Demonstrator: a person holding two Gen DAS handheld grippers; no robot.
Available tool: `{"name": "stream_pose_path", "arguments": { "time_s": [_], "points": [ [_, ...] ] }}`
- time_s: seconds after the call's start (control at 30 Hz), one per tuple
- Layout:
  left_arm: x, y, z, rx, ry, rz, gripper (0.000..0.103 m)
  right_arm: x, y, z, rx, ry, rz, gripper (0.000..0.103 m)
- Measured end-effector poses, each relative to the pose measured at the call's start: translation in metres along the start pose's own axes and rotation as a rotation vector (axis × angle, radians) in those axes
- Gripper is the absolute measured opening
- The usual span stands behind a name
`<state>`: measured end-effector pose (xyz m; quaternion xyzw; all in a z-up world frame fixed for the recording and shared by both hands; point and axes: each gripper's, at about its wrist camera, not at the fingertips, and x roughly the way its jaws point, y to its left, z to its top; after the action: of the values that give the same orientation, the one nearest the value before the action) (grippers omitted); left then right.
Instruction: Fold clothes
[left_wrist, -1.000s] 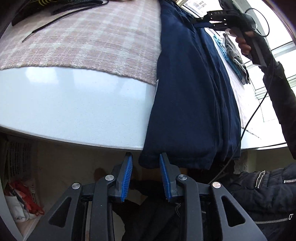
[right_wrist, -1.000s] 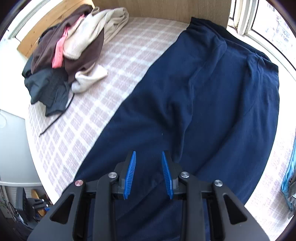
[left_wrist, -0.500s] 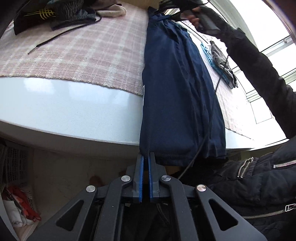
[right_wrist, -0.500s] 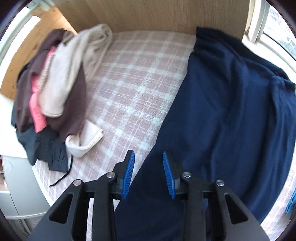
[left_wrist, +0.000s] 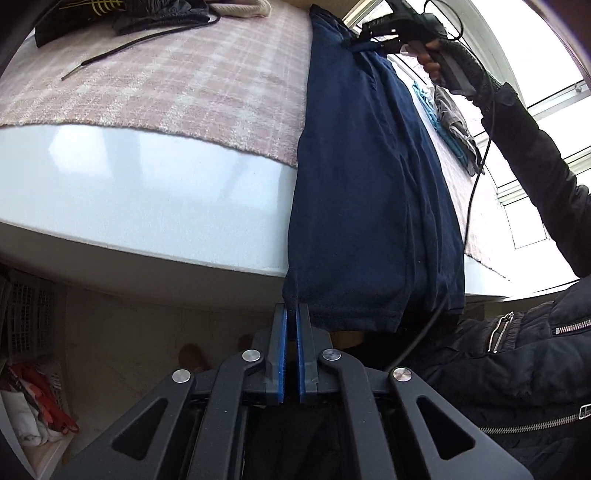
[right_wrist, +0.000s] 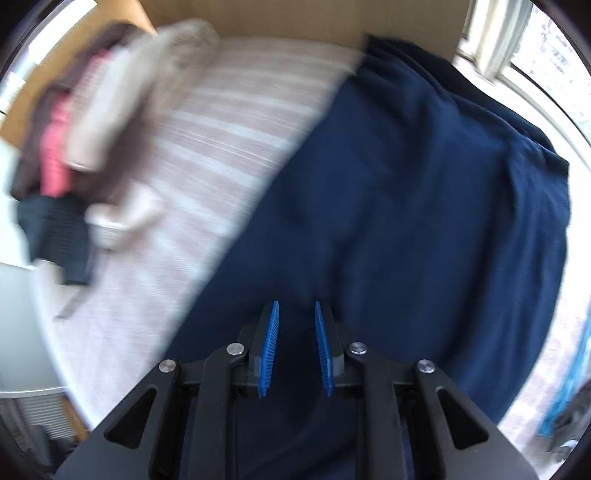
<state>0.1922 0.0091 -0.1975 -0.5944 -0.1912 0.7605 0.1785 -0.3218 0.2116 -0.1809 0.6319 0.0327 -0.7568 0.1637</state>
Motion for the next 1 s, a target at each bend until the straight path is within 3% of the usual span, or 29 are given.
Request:
{"name": "stream_pose_path", "arguments": {
  "time_s": [0.07,0.13,0.23,0.27,0.33,0.4,0.43,0.5,0.57,0.63,0.77,0.87,1.0],
  "points": [
    [0.0,0.0,-0.002,0.0,0.005,-0.004,0.004,-0.002,-0.009,0.001,0.01,-0.018,-0.069,0.011],
    [0.0,-0.001,-0.002,-0.001,0.007,0.001,0.004,-0.018,-0.006,-0.003,0.005,-0.09,-0.107,0.016],
    [0.001,0.0,0.0,-0.002,0.019,0.007,0.004,-0.025,0.013,-0.02,-0.058,-0.078,0.001,0.016],
    [0.003,-0.001,0.002,0.005,0.025,0.013,0.004,-0.033,0.019,-0.031,-0.065,-0.097,0.007,0.016],
    [0.005,-0.005,0.003,0.03,0.036,0.026,0.004,-0.06,0.024,-0.06,-0.052,-0.146,0.109,0.017],
    [0.007,-0.008,0.005,0.061,0.049,0.03,0.004,-0.089,0.025,-0.104,-0.022,-0.179,0.255,0.023],
    [0.01,-0.008,0.005,0.074,0.061,0.023,0.004,-0.103,0.024,-0.132,-0.001,-0.197,0.299,0.031],
    [0.013,-0.01,0.004,0.109,0.089,0.002,0.005,-0.131,0.024,-0.192,0.04,-0.227,0.357,0.035],
    [0.013,-0.009,0.001,0.154,0.121,-0.024,0.005,-0.151,0.039,-0.252,0.09,-0.235,0.309,0.035],
    [0.009,-0.003,-0.003,0.19,0.162,-0.023,0.005,-0.164,0.044,-0.32,0.155,-0.235,0.205,0.035],
    [-0.009,0.014,0.005,0.211,0.176,-0.074,0.005,-0.15,0.052,-0.428,0.384,-0.202,0.126,0.035],
    [-0.011,0.011,0.016,0.259,0.182,-0.09,0.005,-0.124,0.056,-0.475,0.539,-0.189,0.049,0.035],
    [-0.008,0.004,0.023,0.325,0.214,-0.094,0.005,-0.108,0.068,-0.491,0.621,-0.205,0.032,0.035]
  ]
}}
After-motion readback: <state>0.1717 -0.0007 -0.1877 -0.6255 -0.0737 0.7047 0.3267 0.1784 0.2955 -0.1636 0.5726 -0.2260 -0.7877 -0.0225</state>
